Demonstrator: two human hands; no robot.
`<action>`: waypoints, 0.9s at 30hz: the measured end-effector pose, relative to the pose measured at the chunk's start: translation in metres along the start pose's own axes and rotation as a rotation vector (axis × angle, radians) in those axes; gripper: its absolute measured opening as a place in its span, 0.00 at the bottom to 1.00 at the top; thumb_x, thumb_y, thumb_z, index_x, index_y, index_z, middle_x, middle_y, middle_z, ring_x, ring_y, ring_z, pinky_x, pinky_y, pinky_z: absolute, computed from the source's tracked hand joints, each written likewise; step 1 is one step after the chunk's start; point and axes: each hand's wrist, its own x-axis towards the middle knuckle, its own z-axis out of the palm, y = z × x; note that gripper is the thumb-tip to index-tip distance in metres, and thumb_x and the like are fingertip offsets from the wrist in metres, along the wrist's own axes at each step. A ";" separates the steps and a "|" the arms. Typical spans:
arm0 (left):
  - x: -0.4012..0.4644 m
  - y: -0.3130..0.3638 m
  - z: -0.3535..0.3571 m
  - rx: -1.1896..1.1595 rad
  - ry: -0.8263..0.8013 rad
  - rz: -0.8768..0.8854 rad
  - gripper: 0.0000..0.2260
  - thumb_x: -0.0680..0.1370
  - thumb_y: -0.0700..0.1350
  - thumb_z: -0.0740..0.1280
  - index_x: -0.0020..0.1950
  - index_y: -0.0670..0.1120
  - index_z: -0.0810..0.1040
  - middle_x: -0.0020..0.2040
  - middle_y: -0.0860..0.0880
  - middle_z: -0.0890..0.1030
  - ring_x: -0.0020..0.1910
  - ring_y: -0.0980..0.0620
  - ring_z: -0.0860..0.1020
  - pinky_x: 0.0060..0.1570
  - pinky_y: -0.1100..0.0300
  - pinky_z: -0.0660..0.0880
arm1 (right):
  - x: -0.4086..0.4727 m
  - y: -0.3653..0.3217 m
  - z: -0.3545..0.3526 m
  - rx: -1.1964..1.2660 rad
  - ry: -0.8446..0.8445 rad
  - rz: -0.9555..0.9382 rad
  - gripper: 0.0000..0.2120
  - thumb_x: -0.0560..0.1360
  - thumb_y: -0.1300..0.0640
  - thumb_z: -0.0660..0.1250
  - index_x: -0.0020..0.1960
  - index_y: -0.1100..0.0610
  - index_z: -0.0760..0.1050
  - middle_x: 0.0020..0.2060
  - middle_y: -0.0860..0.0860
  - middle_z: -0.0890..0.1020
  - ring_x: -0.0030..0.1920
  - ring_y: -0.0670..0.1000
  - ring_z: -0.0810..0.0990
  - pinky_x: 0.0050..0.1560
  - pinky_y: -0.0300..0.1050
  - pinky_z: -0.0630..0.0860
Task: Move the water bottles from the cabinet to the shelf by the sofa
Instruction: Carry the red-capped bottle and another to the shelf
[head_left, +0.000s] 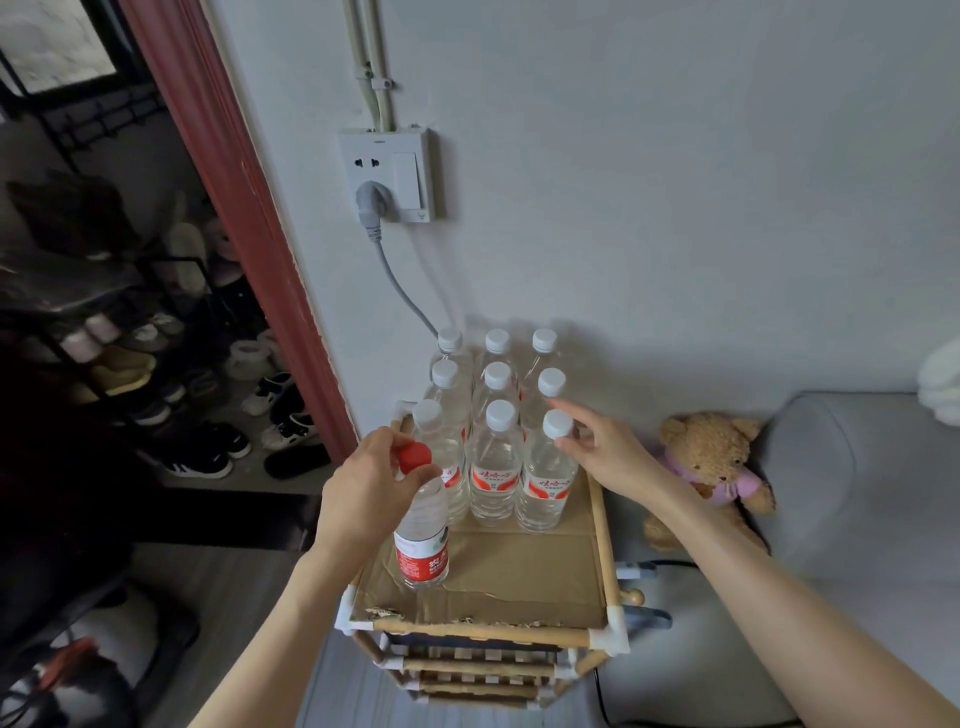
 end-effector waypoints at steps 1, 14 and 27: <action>0.000 0.001 0.000 0.006 0.004 -0.003 0.16 0.69 0.56 0.71 0.51 0.49 0.74 0.47 0.54 0.78 0.44 0.53 0.77 0.44 0.53 0.76 | -0.001 0.002 0.001 0.011 0.013 0.007 0.25 0.74 0.58 0.65 0.70 0.49 0.63 0.66 0.49 0.71 0.64 0.50 0.71 0.63 0.45 0.69; 0.001 0.000 -0.001 0.047 0.034 0.019 0.19 0.69 0.58 0.69 0.51 0.48 0.72 0.44 0.56 0.76 0.42 0.53 0.77 0.41 0.54 0.76 | -0.001 0.020 0.025 -0.057 0.131 0.065 0.27 0.69 0.55 0.72 0.65 0.51 0.66 0.62 0.51 0.72 0.63 0.51 0.72 0.64 0.51 0.70; 0.012 -0.010 -0.018 0.031 -0.271 0.284 0.18 0.75 0.40 0.65 0.63 0.52 0.72 0.55 0.55 0.77 0.48 0.55 0.75 0.52 0.57 0.73 | -0.007 0.026 0.030 -0.045 0.140 0.053 0.27 0.71 0.54 0.70 0.67 0.52 0.64 0.64 0.51 0.72 0.64 0.51 0.70 0.64 0.54 0.70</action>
